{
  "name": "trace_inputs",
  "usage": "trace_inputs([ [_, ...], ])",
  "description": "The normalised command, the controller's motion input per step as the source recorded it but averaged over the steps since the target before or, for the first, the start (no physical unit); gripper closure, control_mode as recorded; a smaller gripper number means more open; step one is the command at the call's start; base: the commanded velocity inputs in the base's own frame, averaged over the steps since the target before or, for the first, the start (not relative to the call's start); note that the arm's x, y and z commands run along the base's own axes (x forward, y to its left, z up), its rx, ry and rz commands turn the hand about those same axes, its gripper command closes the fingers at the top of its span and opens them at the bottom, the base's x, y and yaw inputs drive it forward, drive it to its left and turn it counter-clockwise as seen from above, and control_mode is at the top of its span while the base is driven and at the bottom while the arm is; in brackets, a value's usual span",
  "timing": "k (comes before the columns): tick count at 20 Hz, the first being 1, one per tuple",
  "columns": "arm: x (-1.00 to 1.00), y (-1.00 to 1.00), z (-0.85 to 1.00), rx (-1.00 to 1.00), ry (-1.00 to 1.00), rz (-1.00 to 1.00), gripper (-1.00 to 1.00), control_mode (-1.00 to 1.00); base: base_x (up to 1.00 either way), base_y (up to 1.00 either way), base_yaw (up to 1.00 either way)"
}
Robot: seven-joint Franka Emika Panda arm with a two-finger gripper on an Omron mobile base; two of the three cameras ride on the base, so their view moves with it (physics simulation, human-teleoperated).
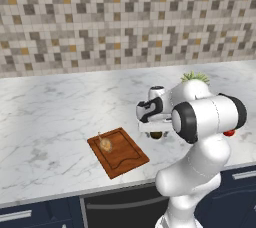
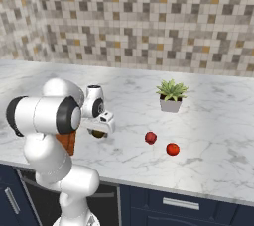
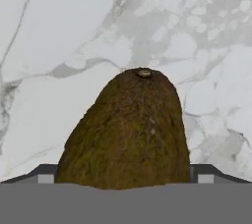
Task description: Place the avocado, onion, tomato, and bell pepper on the cutting board.
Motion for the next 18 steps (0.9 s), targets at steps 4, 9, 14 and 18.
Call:
trace_inputs([
  [4, -0.03, 0.00, 0.21, 0.00, 0.00, -0.01, 1.00, -1.00, 0.00, 0.00, 0.00],
  [9, -0.03, 0.33, 0.78, 0.05, -0.01, 0.00, 1.00, -1.00, 0.00, 0.00, 0.00],
  [14, 0.00, 0.54, 0.66, 0.10, 0.00, 0.06, 1.00, -1.00, 0.00, 0.00, 0.00],
  [18, -0.02, 0.49, 0.37, 0.08, 0.00, 0.13, 1.00, -1.00, 0.00, 0.00, 0.00],
])
